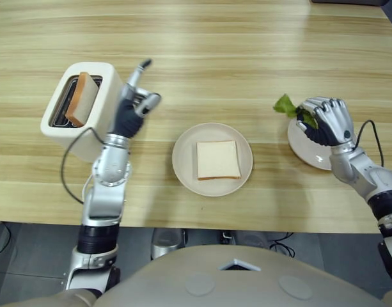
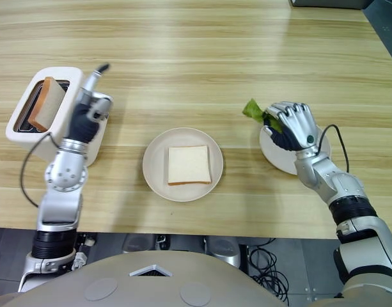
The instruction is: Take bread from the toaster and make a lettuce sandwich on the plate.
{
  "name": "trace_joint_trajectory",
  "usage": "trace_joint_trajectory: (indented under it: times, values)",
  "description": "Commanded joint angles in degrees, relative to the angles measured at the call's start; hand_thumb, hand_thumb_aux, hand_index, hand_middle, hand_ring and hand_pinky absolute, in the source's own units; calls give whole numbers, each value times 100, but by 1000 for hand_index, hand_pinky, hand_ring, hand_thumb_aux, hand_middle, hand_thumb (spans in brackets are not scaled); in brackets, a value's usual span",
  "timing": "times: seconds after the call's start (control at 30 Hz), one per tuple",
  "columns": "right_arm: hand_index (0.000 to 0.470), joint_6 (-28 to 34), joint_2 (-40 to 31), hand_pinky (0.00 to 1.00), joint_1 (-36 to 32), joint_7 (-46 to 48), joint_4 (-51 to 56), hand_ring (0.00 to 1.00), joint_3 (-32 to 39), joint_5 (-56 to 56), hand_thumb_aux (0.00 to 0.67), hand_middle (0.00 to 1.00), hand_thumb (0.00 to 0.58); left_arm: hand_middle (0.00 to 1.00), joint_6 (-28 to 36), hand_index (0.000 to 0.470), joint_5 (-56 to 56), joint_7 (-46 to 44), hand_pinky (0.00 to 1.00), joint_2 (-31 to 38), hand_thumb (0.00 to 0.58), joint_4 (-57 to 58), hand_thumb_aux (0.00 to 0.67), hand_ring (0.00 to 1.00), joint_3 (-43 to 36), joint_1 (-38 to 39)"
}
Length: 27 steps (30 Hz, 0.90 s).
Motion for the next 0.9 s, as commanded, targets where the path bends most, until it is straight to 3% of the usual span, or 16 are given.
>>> trace_joint_trajectory:
  times: [0.03, 0.27, 0.3, 0.33, 0.37, 0.4, 0.63, 0.9]
  values:
    - [460, -55, 203, 1000, -133, 393, -466, 1000, -41, -63, 670, 1000, 580, 929, 58, 0, -131, 34, 929, 136, 0, -324, 0, 929, 505, -43]
    - [460, -234, 795, 1000, -648, 607, -100, 1000, 295, -390, 670, 1000, 580, 922, 82, 0, 449, 198, 922, 615, 0, -673, 0, 922, 1288, 9]
    - [460, -261, 890, 1000, -727, 611, 35, 1000, 382, -466, 670, 1000, 580, 827, 70, 0, 613, 276, 827, 715, 0, -628, 0, 827, 1442, 43]
    - [460, -284, 991, 1000, -815, 590, 197, 1000, 477, -561, 670, 1000, 580, 651, 78, 0, 840, 403, 651, 838, 0, -521, 0, 651, 1623, 69]
    - [460, -299, 1079, 1000, -905, 548, 365, 1000, 578, -661, 670, 1000, 580, 651, 97, 0, 1028, 523, 651, 958, 0, -400, 0, 651, 1793, 91]
    - [460, -311, 1161, 1000, -989, 504, 526, 1000, 660, -744, 670, 1000, 580, 12, 129, 0, 1165, 611, 12, 1061, 0, -279, 0, 12, 1926, 110]
    - [460, -421, 1749, 1000, -1564, 230, 1406, 1000, 1326, -1276, 670, 1000, 580, 0, 259, 0, 1836, 1030, 0, 1355, 0, 441, 0, 0, 2251, 448]
    - [460, -632, 1775, 1000, -1327, 458, 1128, 1000, 2199, -1818, 670, 1000, 580, 0, 744, 0, 2236, 684, 0, 1473, 0, 1002, 0, 0, 1854, 821]
